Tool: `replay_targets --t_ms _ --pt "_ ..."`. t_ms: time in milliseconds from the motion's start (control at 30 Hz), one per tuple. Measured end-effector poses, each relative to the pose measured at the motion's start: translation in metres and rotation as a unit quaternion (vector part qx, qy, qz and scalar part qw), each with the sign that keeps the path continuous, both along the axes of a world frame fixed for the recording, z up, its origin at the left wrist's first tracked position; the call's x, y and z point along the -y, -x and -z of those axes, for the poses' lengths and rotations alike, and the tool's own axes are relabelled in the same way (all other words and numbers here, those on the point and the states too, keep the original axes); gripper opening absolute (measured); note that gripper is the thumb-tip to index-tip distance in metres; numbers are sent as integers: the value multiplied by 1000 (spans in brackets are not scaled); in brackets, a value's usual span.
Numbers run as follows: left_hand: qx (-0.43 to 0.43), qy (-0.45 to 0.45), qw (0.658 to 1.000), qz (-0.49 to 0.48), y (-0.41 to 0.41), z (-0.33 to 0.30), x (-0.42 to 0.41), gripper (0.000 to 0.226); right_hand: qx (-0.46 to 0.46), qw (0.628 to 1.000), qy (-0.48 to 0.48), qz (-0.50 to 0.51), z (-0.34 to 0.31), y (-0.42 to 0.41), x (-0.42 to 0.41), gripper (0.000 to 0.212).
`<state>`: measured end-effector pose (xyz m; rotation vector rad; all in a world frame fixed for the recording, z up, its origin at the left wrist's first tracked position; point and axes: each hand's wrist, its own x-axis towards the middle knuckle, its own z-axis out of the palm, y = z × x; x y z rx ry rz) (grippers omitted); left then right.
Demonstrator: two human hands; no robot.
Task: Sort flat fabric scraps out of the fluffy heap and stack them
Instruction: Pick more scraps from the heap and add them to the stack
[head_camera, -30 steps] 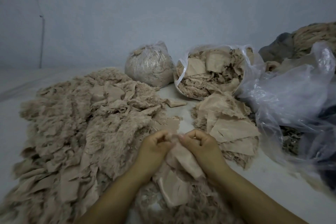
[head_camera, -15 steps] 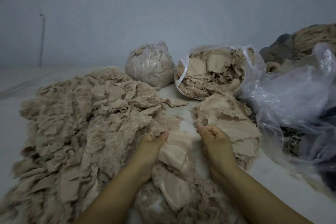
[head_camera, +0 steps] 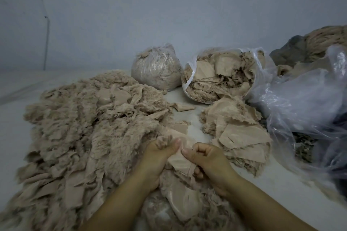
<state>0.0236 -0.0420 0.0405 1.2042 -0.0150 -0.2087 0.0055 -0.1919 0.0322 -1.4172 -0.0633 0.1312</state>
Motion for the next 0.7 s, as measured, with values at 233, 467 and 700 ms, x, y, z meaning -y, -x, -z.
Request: replay_targets --t_ms 233,467,700 --pt "-39 58 991 -118 -8 -9 2 15 -6 1000 -1 9 -2 -3 5 20" --pt "-6 58 992 -111 -9 -5 2 25 5 995 65 -79 -1 3 2 37" --pt "3 90 977 -192 -15 -10 -7 27 13 980 147 -135 0 7 8 9"
